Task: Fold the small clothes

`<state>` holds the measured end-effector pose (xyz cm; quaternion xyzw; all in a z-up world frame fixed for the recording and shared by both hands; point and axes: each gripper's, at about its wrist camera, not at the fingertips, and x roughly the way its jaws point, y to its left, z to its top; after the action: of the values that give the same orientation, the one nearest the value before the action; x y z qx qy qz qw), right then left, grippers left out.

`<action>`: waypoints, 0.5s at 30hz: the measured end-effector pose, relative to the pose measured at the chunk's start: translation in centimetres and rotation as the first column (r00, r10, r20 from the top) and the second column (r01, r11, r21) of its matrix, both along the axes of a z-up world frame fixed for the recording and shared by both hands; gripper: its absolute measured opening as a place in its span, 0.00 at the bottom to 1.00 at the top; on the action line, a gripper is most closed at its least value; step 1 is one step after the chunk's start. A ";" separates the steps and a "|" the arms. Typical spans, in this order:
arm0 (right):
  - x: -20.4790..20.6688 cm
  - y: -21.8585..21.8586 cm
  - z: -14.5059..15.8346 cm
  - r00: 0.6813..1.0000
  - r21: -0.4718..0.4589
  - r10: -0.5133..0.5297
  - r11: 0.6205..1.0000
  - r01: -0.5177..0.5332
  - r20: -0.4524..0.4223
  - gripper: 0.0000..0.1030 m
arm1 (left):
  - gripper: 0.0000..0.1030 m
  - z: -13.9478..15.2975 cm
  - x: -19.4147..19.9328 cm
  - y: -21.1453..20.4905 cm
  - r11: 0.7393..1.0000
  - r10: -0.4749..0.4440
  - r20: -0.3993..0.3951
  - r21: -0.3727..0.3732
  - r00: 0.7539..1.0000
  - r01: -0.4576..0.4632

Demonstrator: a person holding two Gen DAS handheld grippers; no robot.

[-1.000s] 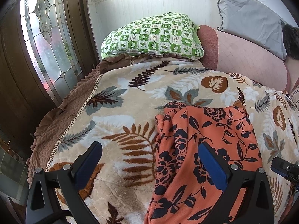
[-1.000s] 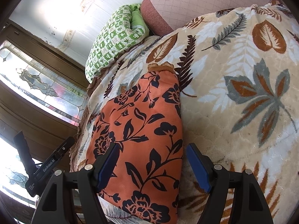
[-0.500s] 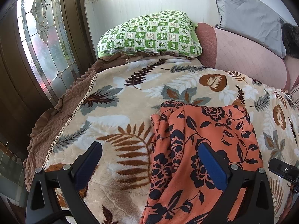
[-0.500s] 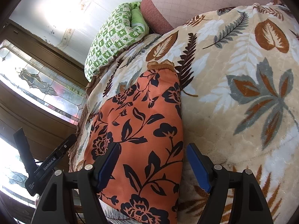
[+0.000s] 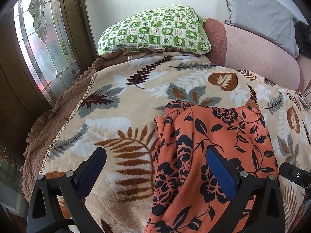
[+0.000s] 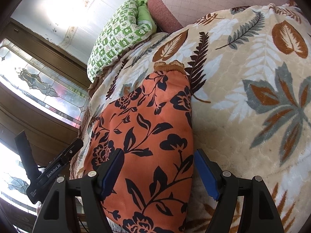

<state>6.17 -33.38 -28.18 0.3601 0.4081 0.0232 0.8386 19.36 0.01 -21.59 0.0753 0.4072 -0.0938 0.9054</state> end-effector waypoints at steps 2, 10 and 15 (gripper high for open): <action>0.1 -0.1 -0.1 1.000 0.003 -0.001 1.000 0.001 0.001 0.75 | 1.00 -0.2 0.1 -0.1 1.000 -0.001 -0.002 0.002 1.000 0.001; 0.0 -0.7 -0.1 1.000 0.006 -0.015 1.000 0.015 0.000 0.75 | 1.00 -0.6 0.4 -0.6 1.000 -0.001 -0.014 -0.003 1.000 0.001; -0.1 -0.6 0.1 1.000 0.004 -0.013 1.000 0.013 0.002 0.75 | 1.00 -0.4 0.2 -0.6 1.000 -0.003 -0.010 -0.004 1.000 0.003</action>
<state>6.04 -33.95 -28.09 0.3646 0.4048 0.0191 0.8384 19.57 -0.59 -21.94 0.0734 0.4117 -0.0963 0.9033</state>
